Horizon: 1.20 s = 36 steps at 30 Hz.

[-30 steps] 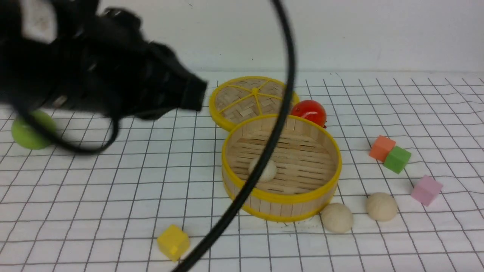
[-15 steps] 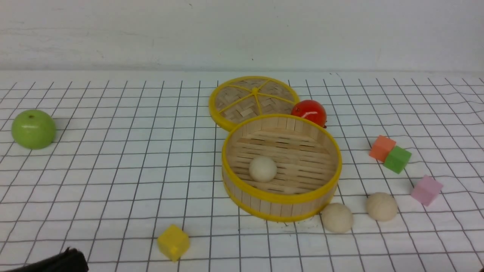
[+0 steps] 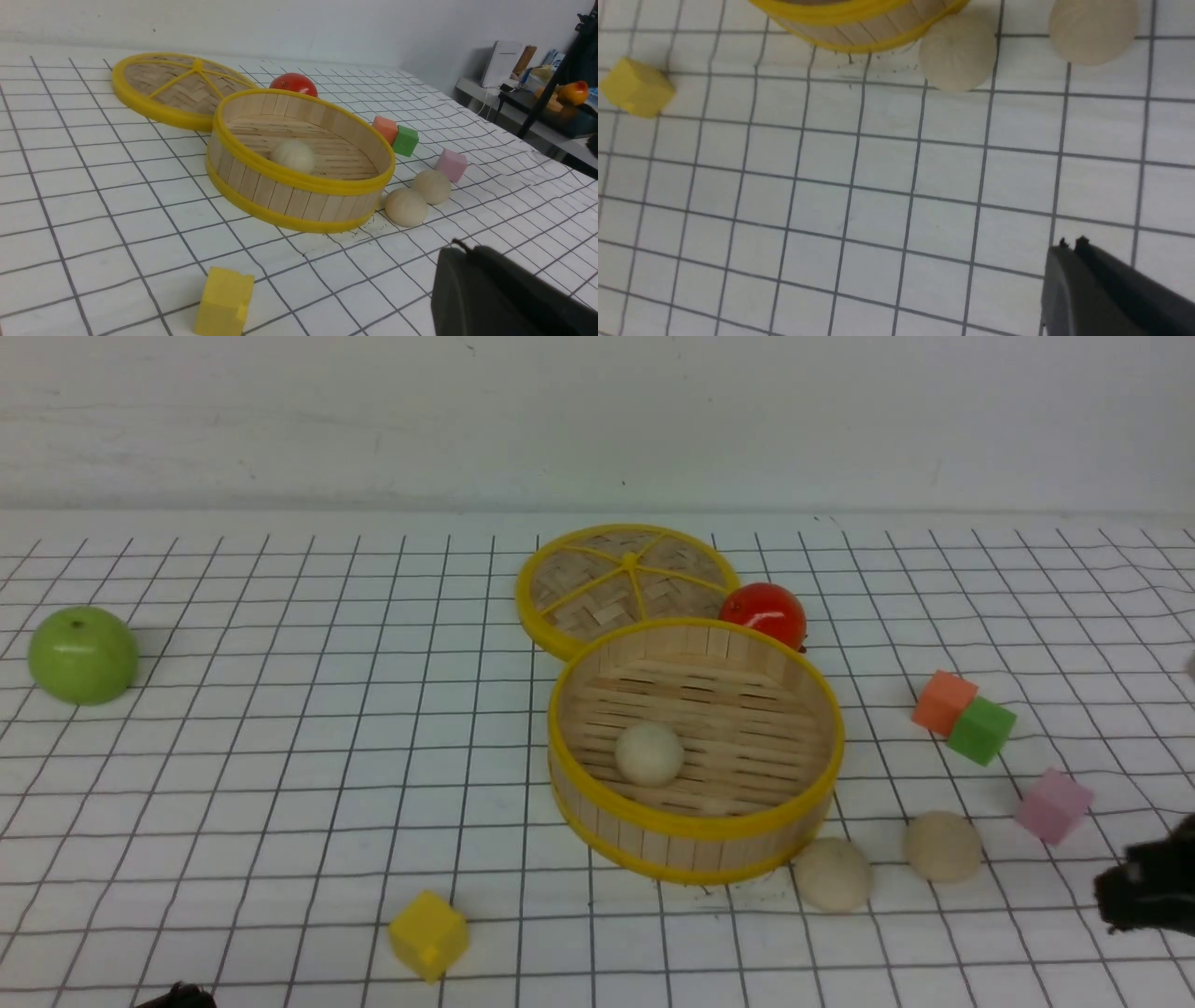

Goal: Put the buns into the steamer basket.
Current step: Use the right arm to grab a steamed stuffed bun

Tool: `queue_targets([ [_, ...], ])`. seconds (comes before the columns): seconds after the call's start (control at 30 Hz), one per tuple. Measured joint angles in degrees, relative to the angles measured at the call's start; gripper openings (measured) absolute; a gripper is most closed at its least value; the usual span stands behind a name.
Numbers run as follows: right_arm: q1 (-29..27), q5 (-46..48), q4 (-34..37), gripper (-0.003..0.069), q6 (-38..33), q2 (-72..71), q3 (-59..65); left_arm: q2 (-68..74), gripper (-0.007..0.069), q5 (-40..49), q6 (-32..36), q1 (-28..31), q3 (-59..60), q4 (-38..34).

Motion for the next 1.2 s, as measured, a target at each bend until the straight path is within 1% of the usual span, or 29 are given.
queue_targets([
  [0.07, 3.5, -0.9, -1.2, -0.0002, 0.4, 5.3, -2.1, 0.0, -0.0013, -0.1, 0.0, 0.0, 0.0, 0.0],
  [0.1, 6.2, -2.0, -2.8, -0.0002, 1.3, 9.0, -3.6, 0.0, -0.0013, -0.1, 0.0, 0.0, 0.0, 0.0],
  [0.13, 7.1, -2.4, -3.1, -0.0002, 1.7, 10.2, -3.9, 0.0, -0.0013, -0.1, 0.0, 0.0, 0.0, 0.0],
  [0.2, 11.6, -5.0, -7.8, 0.0002, 4.8, 17.0, -7.5, 0.0, -0.0013, -0.1, 0.0, 0.0, 0.0, 0.0],
  [0.27, 13.6, -6.2, -11.0, 0.0015, 7.6, 21.5, -9.9, 0.0, -0.0013, -0.1, -0.1, 0.0, 0.0, 0.0],
  [0.3, 13.8, -6.2, -11.3, 0.0015, 7.9, 21.5, -10.2, 0.0, -0.0013, -0.1, -0.1, 0.0, 0.0, 0.0],
  [0.33, 14.6, -7.1, -13.4, 0.0034, 9.8, 24.5, -11.7, 0.0, -0.0013, -0.1, -0.1, 0.0, 0.0, 0.0],
  [0.4, 15.0, -9.0, -14.9, 0.0067, 12.5, 27.4, -13.0, 0.0, -0.0013, -0.1, -0.1, 0.0, 0.0, 0.0],
  [0.43, 15.0, -10.4, -15.3, 0.01, 13.5, 29.3, -13.5, 0.0, -0.0013, -0.1, -0.2, 0.0, 0.0, 0.0],
  [0.47, 15.0, -11.2, -15.6, 0.0122, 13.7, 30.3, -13.5, 0.0, -0.0013, -0.1, -0.2, 0.0, 0.0, 0.0],
  [0.57, 15.1, -13.2, -15.9, 0.0218, 14.3, 33.2, -13.5, 0.0, -0.0013, -0.1, -0.2, 0.0, 0.0, 0.0],
  [0.6, 15.1, -13.4, -15.9, 0.0218, 14.3, 33.2, -13.5, 0.0, -0.0013, -0.1, -0.2, 0.0, 0.0, 0.0],
  [0.67, 15.2, -15.7, -15.9, 0.0295, 14.6, 34.9, -13.5, 0.0, -0.0013, -0.1, -0.2, 0.0, 0.0, 0.0],
  [0.77, 15.3, -18.8, -15.9, 0.034, 14.6, 36.3, -13.5, 0.0, -0.0013, -0.1, -0.2, 0.0, 0.0, 0.0],
  [0.9, 15.3, -21.3, -15.9, 0.0347, 15.0, 37.7, -13.5, 0.0, -0.0013, -0.1, -0.2, 0.0, 0.0, 0.0],
  [1.0, 15.3, -22.0, -16.2, 0.0335, 15.0, 38.5, -13.5, 0.0, -0.0013, -0.1, -0.2, 0.0, 0.0, 0.0],
  [1.17, 15.3, -23.1, -16.2, 0.0267, 15.0, 39.5, -13.7, 0.0, -0.0013, -0.1, -0.2, 0.0, 0.0, 0.0],
  [1.2, 15.3, -23.1, -16.2, 0.0263, 15.0, 39.5, -13.7, 0.0, -0.0013, -0.1, -0.2, 0.0, 0.0, 0.0],
])
